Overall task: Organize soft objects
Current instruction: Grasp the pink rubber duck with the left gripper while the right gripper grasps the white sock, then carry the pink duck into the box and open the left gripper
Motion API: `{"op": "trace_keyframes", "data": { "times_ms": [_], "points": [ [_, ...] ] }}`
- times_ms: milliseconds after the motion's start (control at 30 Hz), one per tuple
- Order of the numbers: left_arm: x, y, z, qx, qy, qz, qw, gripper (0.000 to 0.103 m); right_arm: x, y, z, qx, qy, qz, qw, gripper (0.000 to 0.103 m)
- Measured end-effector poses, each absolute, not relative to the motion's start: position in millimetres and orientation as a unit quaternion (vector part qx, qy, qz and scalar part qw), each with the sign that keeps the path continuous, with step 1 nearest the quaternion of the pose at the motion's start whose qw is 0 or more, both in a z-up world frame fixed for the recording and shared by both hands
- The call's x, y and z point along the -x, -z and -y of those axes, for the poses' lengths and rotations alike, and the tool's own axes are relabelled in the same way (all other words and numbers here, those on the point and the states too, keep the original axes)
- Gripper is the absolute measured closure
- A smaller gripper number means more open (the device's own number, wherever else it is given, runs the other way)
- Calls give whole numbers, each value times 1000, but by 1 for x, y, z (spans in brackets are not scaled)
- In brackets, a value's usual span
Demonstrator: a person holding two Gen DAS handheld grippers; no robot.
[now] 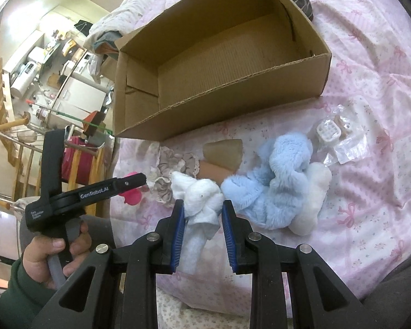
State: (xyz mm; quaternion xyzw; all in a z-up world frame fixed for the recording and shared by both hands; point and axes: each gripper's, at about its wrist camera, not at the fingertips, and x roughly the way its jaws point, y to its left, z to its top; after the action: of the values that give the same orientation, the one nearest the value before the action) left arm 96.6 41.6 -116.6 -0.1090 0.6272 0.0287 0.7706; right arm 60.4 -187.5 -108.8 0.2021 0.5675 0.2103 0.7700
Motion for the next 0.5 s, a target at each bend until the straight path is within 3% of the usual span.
{"op": "trace_keyframes", "data": {
  "times_ms": [500],
  "points": [
    [-83,95,-44,88,-40,-607,789,60,-49,71,187,-196,-201,-546,789,74]
  ]
}}
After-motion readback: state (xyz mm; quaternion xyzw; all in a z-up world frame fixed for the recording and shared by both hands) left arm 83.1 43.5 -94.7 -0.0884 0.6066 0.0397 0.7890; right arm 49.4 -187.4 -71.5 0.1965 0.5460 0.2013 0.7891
